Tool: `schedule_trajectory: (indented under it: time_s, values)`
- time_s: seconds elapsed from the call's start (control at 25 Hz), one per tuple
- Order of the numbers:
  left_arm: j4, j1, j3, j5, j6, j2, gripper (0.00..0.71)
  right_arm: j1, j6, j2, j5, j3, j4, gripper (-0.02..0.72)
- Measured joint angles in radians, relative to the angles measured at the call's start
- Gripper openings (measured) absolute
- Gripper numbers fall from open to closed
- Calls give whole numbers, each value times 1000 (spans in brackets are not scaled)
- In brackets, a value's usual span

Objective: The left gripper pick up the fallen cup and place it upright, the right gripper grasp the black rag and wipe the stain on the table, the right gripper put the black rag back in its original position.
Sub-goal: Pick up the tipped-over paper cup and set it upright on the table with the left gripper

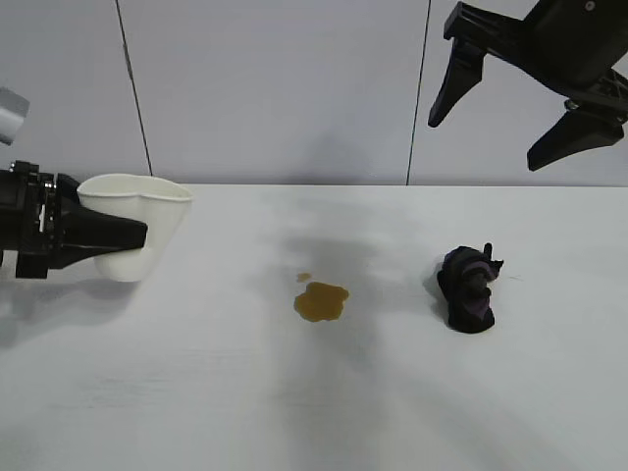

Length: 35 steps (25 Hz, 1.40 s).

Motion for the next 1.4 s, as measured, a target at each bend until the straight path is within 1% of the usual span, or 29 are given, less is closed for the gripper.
schedule_trajectory:
  time_s: [0.2,0.4,0.48,0.76,1.0,1.08,1.12,1.16,1.28,1.32,1.4]
  values:
    - [-2,-8,0,0,-1,1,312,0,0,0,-15,0,0,661]
    - [-5,-51,0,0,-1,5,312,0,0,0,-24,0,-1,661]
    - [-6,-61,0,1,-1,16,312,0,0,0,-24,0,-1,661]
    - [-8,-62,0,1,16,42,312,0,0,0,-24,0,-4,661]
    - [-8,-62,0,0,26,94,312,0,-3,0,-24,0,-4,661]
    - [-9,-62,0,-1,26,95,320,0,-3,0,-23,0,-4,661]
    - [-10,-62,0,0,26,95,344,0,-4,0,-23,0,-4,661]
    - [-11,-62,0,0,27,95,390,0,-5,0,-23,0,-4,661]
    - [-13,-62,0,0,27,95,590,0,-6,0,-24,0,-4,661]
    - [-12,-62,0,0,23,95,629,0,-6,0,-23,0,-4,661]
    - [-12,-62,0,0,-10,93,666,0,-6,0,-23,0,-4,661]
